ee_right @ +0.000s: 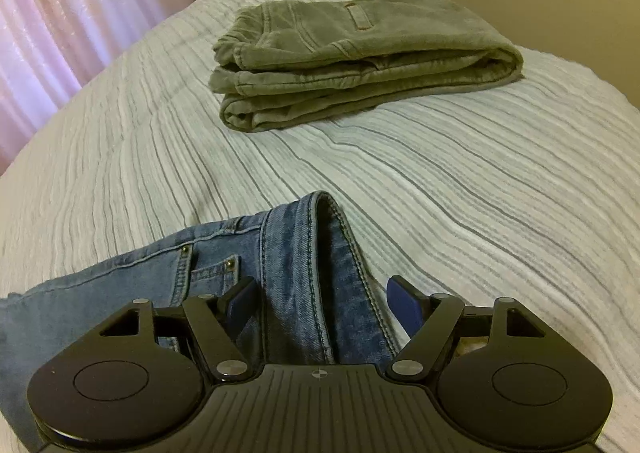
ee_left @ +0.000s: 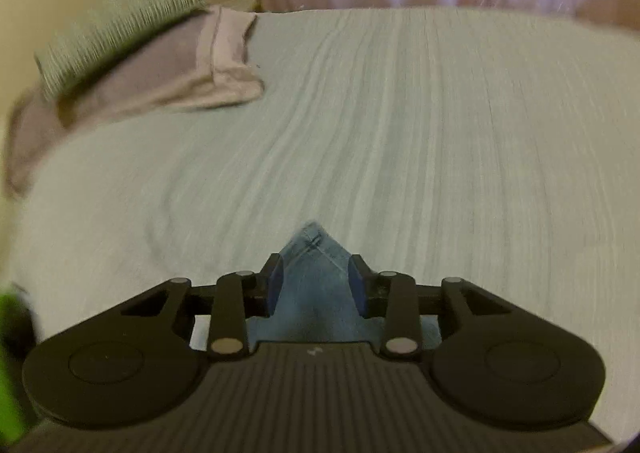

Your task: Fold clothes

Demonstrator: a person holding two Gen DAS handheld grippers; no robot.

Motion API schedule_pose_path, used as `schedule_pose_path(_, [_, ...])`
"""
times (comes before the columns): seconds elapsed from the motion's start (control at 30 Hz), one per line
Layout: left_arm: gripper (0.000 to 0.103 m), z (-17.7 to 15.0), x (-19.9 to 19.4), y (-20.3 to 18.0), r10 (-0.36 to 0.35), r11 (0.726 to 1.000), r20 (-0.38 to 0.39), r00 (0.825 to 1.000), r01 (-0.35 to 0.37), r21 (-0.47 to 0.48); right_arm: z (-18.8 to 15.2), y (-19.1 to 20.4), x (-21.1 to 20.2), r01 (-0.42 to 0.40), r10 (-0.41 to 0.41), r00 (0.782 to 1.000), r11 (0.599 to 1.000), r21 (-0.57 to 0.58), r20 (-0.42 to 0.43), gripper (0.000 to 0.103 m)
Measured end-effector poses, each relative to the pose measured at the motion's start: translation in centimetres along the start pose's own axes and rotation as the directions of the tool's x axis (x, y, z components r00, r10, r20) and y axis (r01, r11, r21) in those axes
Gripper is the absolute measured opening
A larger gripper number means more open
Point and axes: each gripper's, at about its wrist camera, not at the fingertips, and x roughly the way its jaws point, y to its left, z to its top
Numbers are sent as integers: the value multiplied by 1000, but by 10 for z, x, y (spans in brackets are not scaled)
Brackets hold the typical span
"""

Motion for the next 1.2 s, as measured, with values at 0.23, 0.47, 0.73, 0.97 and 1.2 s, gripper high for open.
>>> schedule_pose_path(0.23, [36, -86, 39, 96, -195, 901, -119, 974, 130, -414, 0, 8, 6, 52, -52, 999, 999, 16, 3, 75])
schedule_pose_path(0.47, [5, -112, 80, 96, -241, 855, -110, 964, 158, -493, 5, 16, 9, 93, -93, 995, 996, -1, -20, 75])
schedule_pose_path(0.73, [6, -65, -27, 138, -335, 891, 194, 922, 377, -252, 7, 25, 7, 113, -114, 993, 993, -25, -22, 75])
schedule_pose_path(0.97, [19, -143, 44, 138, -115, 977, -55, 992, 102, -188, 3, 26, -34, 110, -109, 994, 991, -74, 20, 75])
schedule_pose_path(1.2, [18, -171, -19, 131, -146, 969, 16, 989, 147, -200, -7, -7, -90, 15, -14, 1000, 999, -47, 28, 75])
